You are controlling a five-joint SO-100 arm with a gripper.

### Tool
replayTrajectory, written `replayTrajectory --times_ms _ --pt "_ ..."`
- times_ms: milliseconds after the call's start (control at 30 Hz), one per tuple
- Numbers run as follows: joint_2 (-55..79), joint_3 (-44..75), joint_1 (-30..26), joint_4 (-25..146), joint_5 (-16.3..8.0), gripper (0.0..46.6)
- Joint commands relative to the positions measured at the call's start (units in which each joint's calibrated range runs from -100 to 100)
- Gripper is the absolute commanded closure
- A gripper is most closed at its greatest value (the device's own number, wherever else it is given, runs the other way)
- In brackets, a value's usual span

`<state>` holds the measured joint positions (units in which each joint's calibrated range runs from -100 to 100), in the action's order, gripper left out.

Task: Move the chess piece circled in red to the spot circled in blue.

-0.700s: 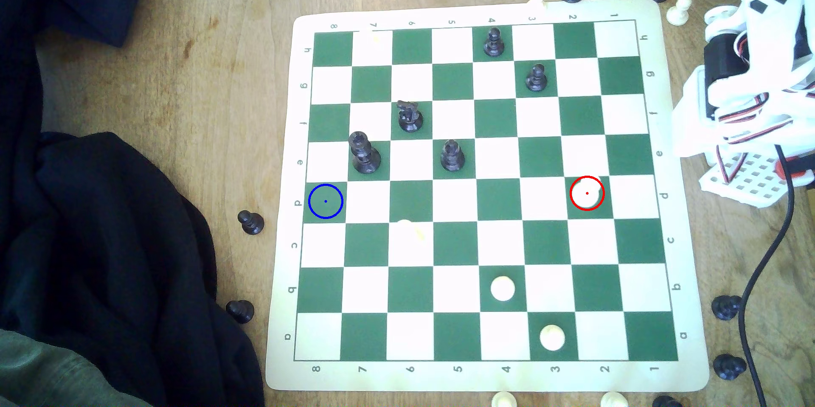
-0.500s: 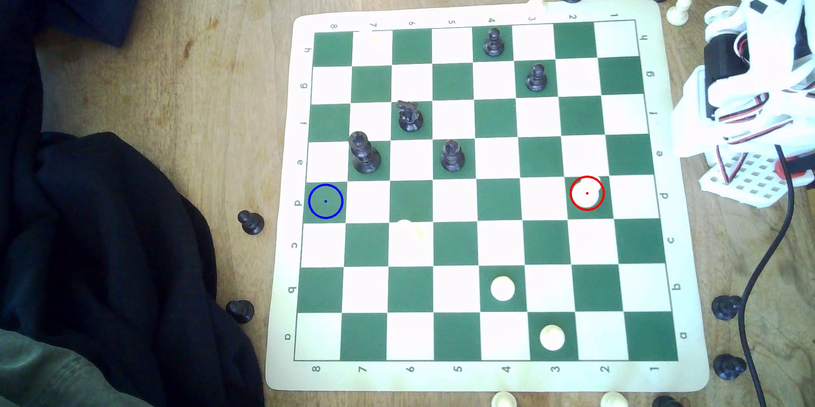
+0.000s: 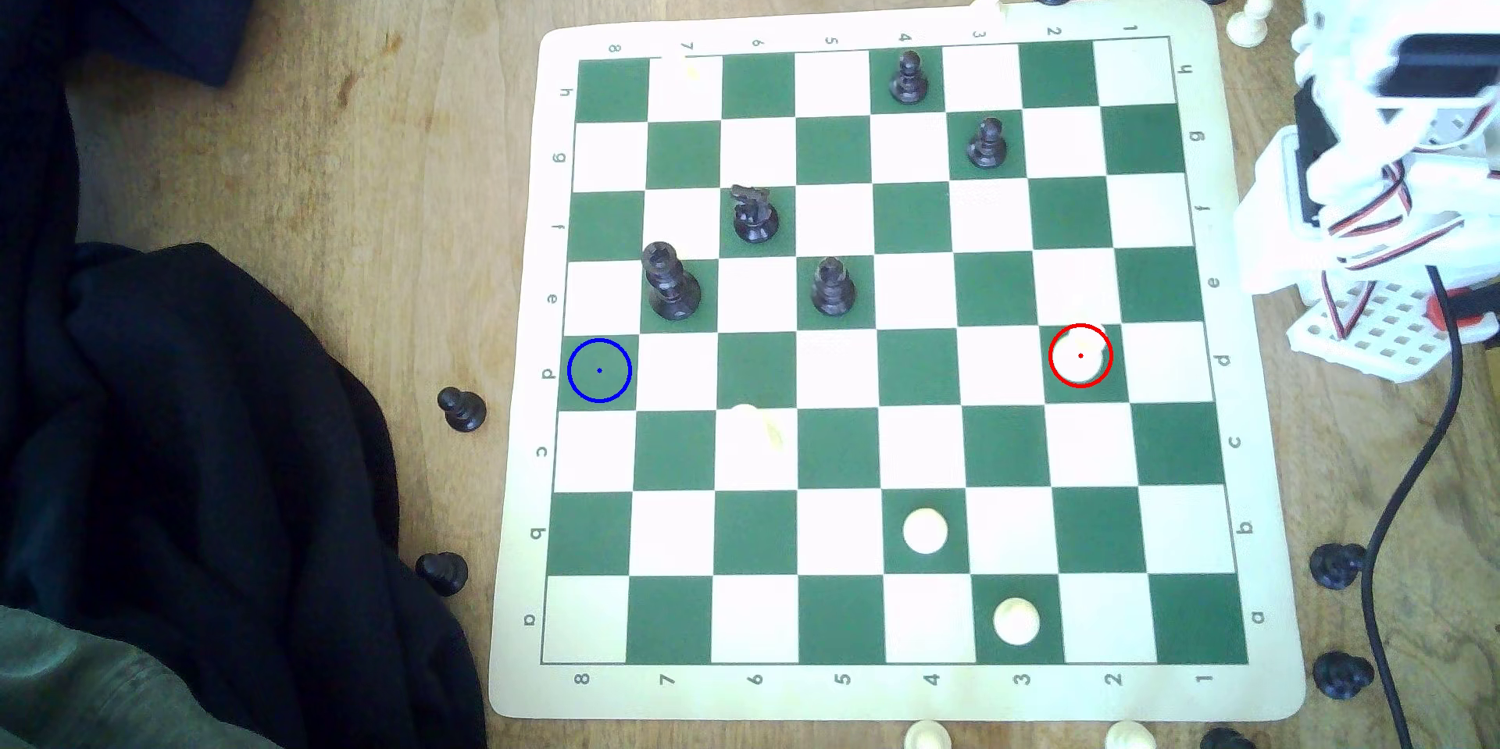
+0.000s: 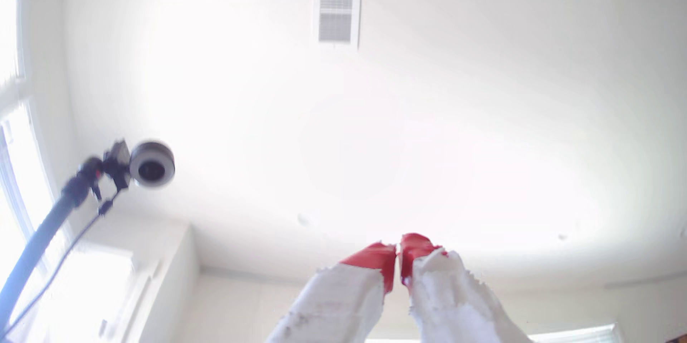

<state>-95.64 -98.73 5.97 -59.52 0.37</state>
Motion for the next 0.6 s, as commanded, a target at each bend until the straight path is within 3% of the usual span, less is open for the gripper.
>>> replayTrajectory --times_ms 0,267,433,533,567 --pt "-0.1 7.2 2.6 23.7 0.0 46.4" --pt "-0.1 15.3 5.3 55.9 -0.2 46.4" --pt "-0.1 24.4 5.3 82.1 -0.3 37.5" --pt "-0.1 28.7 4.6 92.6 -0.9 38.6" --pt "-0.1 30.4 3.5 97.1 -2.5 37.2"
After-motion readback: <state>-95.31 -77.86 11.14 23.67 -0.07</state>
